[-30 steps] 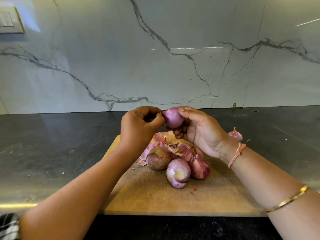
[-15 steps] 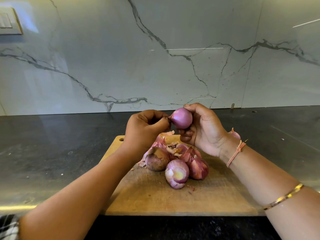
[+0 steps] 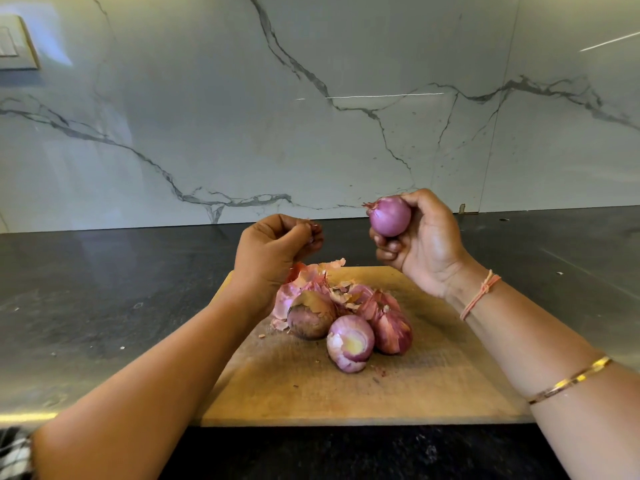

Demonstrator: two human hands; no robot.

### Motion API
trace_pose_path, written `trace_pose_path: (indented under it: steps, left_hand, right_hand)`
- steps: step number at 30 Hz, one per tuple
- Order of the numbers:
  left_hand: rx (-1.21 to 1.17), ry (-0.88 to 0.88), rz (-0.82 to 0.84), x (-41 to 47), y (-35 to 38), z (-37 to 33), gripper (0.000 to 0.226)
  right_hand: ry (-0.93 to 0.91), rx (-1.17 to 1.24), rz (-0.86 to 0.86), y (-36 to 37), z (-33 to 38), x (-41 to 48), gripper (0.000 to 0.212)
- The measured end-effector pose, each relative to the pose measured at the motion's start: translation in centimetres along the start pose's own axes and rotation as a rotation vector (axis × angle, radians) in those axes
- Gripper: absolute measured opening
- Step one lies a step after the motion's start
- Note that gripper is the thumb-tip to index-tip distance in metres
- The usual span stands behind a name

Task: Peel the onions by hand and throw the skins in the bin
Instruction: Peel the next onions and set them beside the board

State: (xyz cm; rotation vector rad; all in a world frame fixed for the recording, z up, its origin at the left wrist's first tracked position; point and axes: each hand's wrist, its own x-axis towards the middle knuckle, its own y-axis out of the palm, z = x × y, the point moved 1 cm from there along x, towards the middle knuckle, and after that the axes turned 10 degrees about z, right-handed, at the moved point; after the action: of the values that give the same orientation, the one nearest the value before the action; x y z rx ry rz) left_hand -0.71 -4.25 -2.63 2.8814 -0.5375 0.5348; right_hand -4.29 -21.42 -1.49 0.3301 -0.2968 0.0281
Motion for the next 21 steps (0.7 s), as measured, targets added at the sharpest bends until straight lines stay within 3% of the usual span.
trace_pose_path:
  steps: [4,7,11,15,21]
  left_hand:
    - [0.451,0.110,0.025,-0.3,0.2,0.4,0.011]
    - [0.616,0.176,0.055,-0.4,0.1,0.6,0.008]
    - [0.697,0.212,0.091,-0.5,0.2,0.8,0.007]
    - [0.719,0.241,0.058,-0.5,0.0,0.6,0.006]
    - [0.748,0.245,0.071,-0.8,0.2,0.2,0.033]
  right_hand:
    - [0.003,-0.177,-0.035,-0.8,0.4,0.0,0.029]
    - [0.040,-0.233,0.005,-1.6,1.2,-0.4,0.020]
    - [0.046,-0.244,0.040,-3.0,2.5,-1.5,0.015]
    - [-0.012,-0.314,-0.097,-5.3,3.6,-2.1,0.015]
    - [0.150,-0.827,-0.310,-8.9,4.2,-2.6,0.024]
